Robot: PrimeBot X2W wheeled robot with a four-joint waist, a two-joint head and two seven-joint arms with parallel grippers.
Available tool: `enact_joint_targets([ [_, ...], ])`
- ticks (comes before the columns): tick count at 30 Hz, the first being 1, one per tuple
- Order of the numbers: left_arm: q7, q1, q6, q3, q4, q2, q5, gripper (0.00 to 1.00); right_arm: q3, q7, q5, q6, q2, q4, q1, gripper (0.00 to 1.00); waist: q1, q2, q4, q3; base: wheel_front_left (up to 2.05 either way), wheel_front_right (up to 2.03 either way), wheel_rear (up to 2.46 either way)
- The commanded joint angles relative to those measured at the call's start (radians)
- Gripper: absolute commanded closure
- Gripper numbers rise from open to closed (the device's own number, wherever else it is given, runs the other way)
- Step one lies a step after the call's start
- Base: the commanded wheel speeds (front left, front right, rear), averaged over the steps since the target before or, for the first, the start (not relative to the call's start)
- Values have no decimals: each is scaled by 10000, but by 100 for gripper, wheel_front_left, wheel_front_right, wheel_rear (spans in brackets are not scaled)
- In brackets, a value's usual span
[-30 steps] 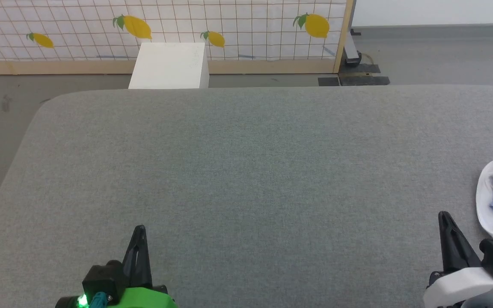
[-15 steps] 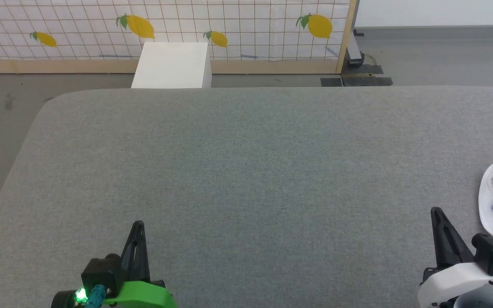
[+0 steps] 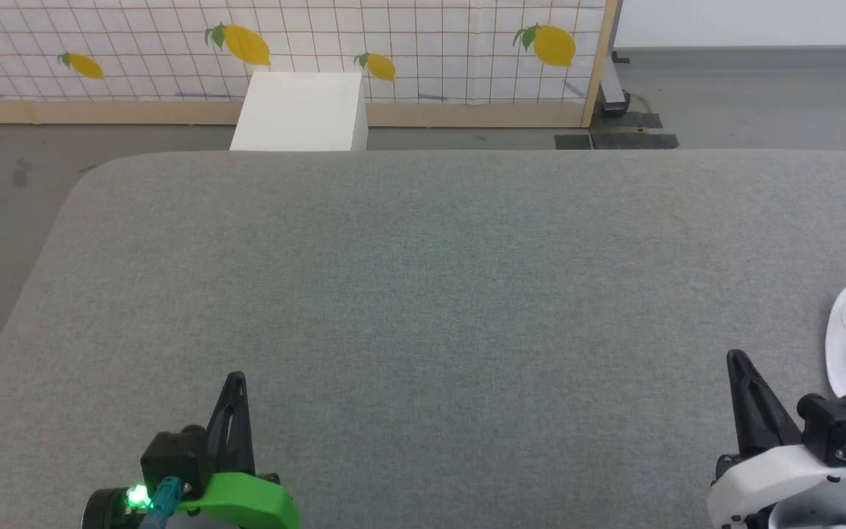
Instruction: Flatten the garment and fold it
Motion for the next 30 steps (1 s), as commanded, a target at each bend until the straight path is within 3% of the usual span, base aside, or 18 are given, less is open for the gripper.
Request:
enact_joint_targets([
  [1, 76, -203, -70, 65, 27, -41, 77, 100, 74, 45, -113, -8, 15, -56, -195, 100, 0, 0, 8, -1, 0, 0, 0],
  [30, 659, -576, -343, 385, 83, -72, 539, 100, 574, 305, -253, -11, 22, -166, -434, 100, 0, 0, 165, -15, 0, 0, 0],
])
